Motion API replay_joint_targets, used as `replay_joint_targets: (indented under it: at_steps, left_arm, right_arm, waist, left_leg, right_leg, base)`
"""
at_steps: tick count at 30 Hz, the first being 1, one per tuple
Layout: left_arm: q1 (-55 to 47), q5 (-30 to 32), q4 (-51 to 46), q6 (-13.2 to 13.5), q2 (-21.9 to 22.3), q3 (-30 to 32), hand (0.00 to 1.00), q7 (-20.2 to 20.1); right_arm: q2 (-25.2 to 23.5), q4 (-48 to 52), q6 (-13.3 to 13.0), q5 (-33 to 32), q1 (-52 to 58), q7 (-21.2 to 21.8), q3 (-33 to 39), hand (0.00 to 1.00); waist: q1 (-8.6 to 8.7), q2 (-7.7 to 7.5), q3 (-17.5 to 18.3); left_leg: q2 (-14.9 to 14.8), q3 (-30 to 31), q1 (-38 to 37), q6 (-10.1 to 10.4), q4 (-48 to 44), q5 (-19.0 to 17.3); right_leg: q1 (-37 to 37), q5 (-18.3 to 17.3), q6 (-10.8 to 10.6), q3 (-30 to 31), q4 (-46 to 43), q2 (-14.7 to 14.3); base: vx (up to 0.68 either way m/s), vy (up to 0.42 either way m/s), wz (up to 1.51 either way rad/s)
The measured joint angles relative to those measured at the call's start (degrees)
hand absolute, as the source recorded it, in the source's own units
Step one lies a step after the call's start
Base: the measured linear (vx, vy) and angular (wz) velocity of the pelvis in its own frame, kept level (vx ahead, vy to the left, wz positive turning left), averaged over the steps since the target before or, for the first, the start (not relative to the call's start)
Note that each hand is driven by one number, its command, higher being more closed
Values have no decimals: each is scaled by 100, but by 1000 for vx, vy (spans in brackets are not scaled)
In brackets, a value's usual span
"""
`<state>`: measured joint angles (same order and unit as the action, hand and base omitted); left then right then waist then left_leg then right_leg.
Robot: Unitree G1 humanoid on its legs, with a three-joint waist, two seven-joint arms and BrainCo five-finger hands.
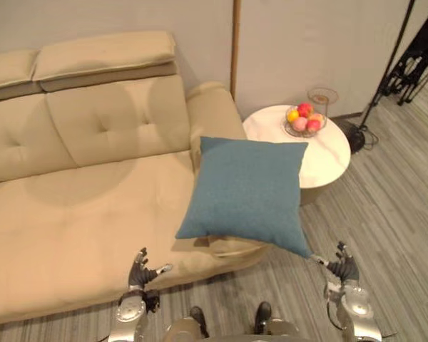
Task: Pick up cushions and gather them together orderly.
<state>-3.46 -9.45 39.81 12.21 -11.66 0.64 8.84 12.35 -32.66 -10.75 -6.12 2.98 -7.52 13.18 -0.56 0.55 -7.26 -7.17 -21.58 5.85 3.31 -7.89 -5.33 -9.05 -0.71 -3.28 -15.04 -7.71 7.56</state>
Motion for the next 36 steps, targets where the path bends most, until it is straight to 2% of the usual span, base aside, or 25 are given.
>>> replay_joint_targets:
  at_steps: [3, 5, 6, 10, 15, 16, 17, 18, 22, 28, 31, 36]
  left_arm:
    - [396, -3, -1, 11, -159, -7, 0, 5]
    - [1048, -6, 1, 30, -320, -173, 0, 8]
    - [1225, -7, 3, 32, -343, -225, 0, 9]
    - [2504, -14, 191, 70, -512, -538, 0, 13]
    - [4519, -447, 1031, 126, -809, -759, 0, 215]
    - [5020, -598, 1267, 142, -865, -809, 100, 272]
    - [5199, -646, 1355, 143, -888, -849, 100, 283]
    - [5561, -728, 1537, 145, -933, -975, 100, 299]
    - [6227, -988, 1707, 145, -944, -1098, 100, 393]
    - [6339, -1614, 1628, 207, -1004, -956, 100, 396]
    - [6340, -1722, 1303, 217, -1027, -897, 100, 413]
    - [5817, -1760, -11, 226, -978, -859, 100, 645]
  right_arm:
    - [209, 16, 3, 1, -382, 1, -146, 0]
    - [432, 8, 4, -1, -1002, 2, -538, 0]
    - [460, -5, 3, -1, -1164, 4, -596, 0]
    - [587, -460, 9, -23, -2562, 4, -1077, 0]
    - [616, -1457, 81, -83, -4692, -72, -1610, 0]
    - [595, -1688, 121, -143, -5183, -161, -1662, 0]
    - [587, -1766, 122, -189, -5351, -212, -1670, 0]
    - [576, -1899, 132, -275, -5696, -287, -1751, 100]
    - [486, -2159, 221, -358, -6572, -506, -1874, 100]
    - [552, -2078, 207, -700, -6659, -511, -2042, 100]
    - [576, -1764, 206, -745, -6655, -511, -2082, 100]
    - [605, -715, 205, -787, -5997, -533, -2088, 100]
  waist:
    - [-14, -21, -5]
    - [15, -42, -22]
    - [15, -45, -35]
    - [37, -63, -425]
    - [-7, -89, -974]
    - [-3, -100, -1160]
    - [-2, -95, -1234]
    - [1, -107, -1330]
    - [144, -166, -1542]
    - [148, -173, -1584]
    - [148, -177, -1680]
    - [198, -177, -1774]
  left_leg:
    - [-58, -195, 186, -1, -18, 1]
    - [-85, -239, 587, -91, -107, 88]
    - [-87, -237, 682, -126, -125, 123]
    - [-107, -232, 1116, -193, -299, 195]
    - [-98, -214, 1597, -265, -435, 247]
    - [-90, -206, 1687, -313, -442, 281]
    - [-87, -201, 1715, -319, -442, 299]
    - [-82, -196, 1826, -325, -440, 334]
    - [-8, -192, 2147, -410, -438, 442]
    - [-28, -166, 2262, -373, -448, 508]
    - [-84, -155, 2259, -342, -455, 529]
    - [-101, -38, 2069, -324, -404, 544]
  right_leg:
    - [-261, 42, -5, 219, 44, -87]
    - [-598, 425, 113, 317, 247, -145]
    - [-691, 481, 115, 320, 275, -150]
    - [-1049, 634, 213, 320, 301, -151]
    - [-1477, 845, 259, 438, 316, -144]
    - [-1551, 919, 265, 471, 351, -138]
    - [-1553, 979, 283, 488, 403, -143]
    - [-1640, 1094, 279, 554, 472, -145]
    - [-1841, 1304, 264, 660, 724, -137]
    - [-1915, 1332, 227, 748, 802, -211]
    - [-1911, 1337, 234, 756, 802, -266]
    - [-1696, 1346, 247, 805, 837, -292]
  base:
    - [-43, -26, -36]
    - [16, -9, -22]
    - [42, -16, -8]
    - [-19, 4, 1]
    - [-62, 22, 0]
    - [-83, 26, 2]
    - [-84, 25, 2]
    - [-82, 28, 3]
    - [-79, 10, 3]
    - [-41, -30, -2]
    - [0, -67, -3]
    - [49, -37, 3]
